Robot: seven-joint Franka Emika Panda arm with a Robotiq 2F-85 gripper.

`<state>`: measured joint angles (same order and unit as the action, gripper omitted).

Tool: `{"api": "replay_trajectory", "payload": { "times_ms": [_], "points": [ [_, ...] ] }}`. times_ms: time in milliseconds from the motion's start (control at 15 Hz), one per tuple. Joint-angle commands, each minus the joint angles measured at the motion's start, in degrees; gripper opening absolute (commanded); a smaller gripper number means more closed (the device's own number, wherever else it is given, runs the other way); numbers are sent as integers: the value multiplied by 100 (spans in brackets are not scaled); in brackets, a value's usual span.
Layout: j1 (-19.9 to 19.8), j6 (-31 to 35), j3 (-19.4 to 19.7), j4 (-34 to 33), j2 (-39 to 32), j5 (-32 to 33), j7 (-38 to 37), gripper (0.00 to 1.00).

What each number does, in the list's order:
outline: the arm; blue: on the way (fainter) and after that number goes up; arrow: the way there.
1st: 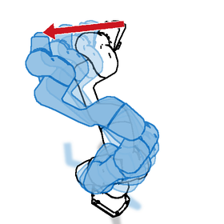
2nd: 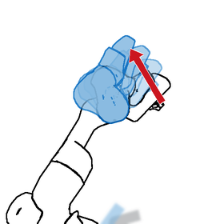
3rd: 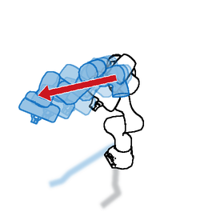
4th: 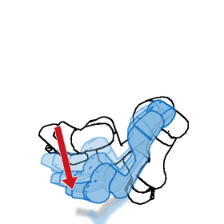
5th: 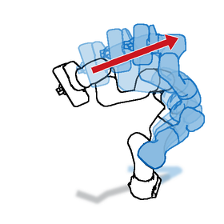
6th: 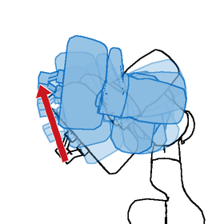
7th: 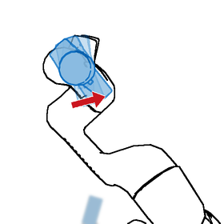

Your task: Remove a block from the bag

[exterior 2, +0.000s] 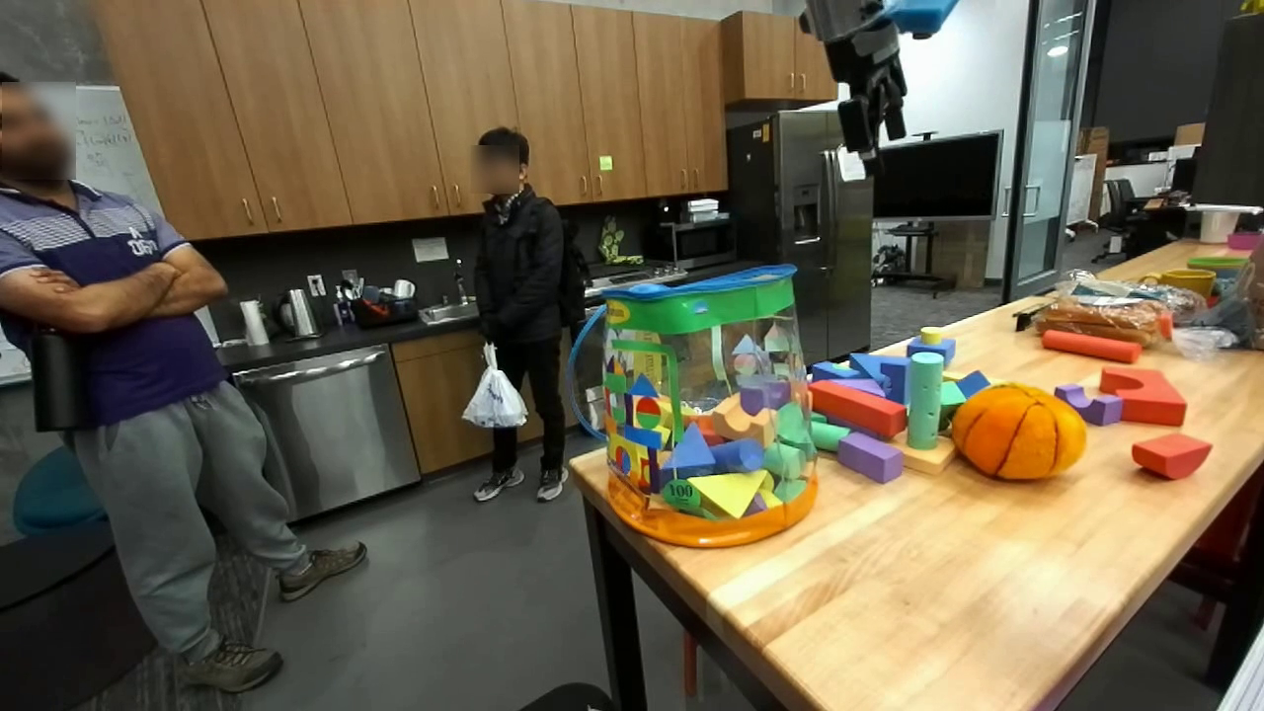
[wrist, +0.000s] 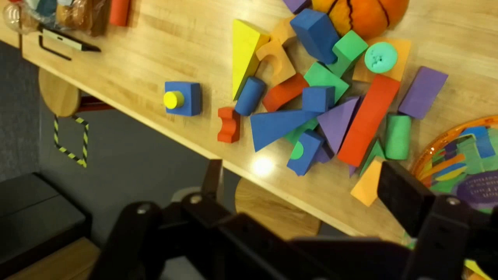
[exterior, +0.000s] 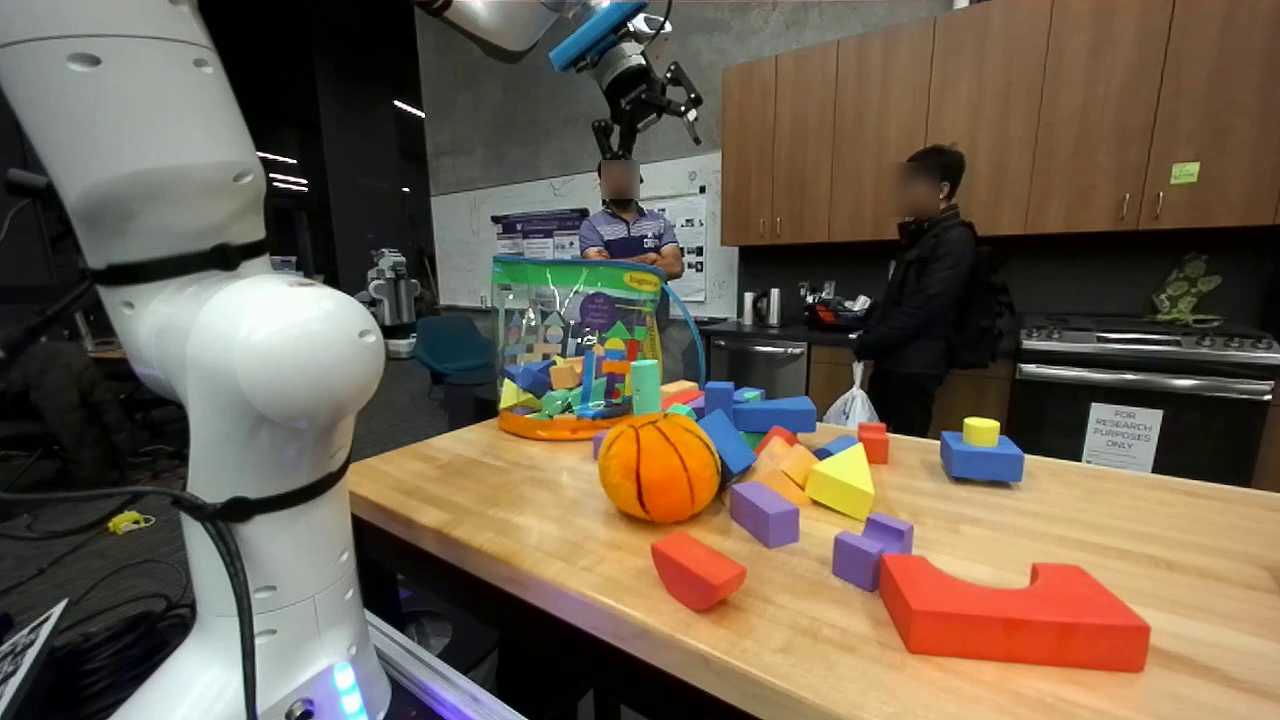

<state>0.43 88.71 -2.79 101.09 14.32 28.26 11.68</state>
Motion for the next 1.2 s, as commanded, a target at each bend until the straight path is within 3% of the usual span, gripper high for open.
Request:
{"api": "replay_trajectory", "payload": {
  "times_ms": [0,400,1133],
  "points": [
    [188,164,-288,-493,-417,351,-342,100],
    [501,893,-646,-530,-952,513,-866,100],
    [1199,2432,-907,898,-2288,985,-2567,100]
  ]
}}
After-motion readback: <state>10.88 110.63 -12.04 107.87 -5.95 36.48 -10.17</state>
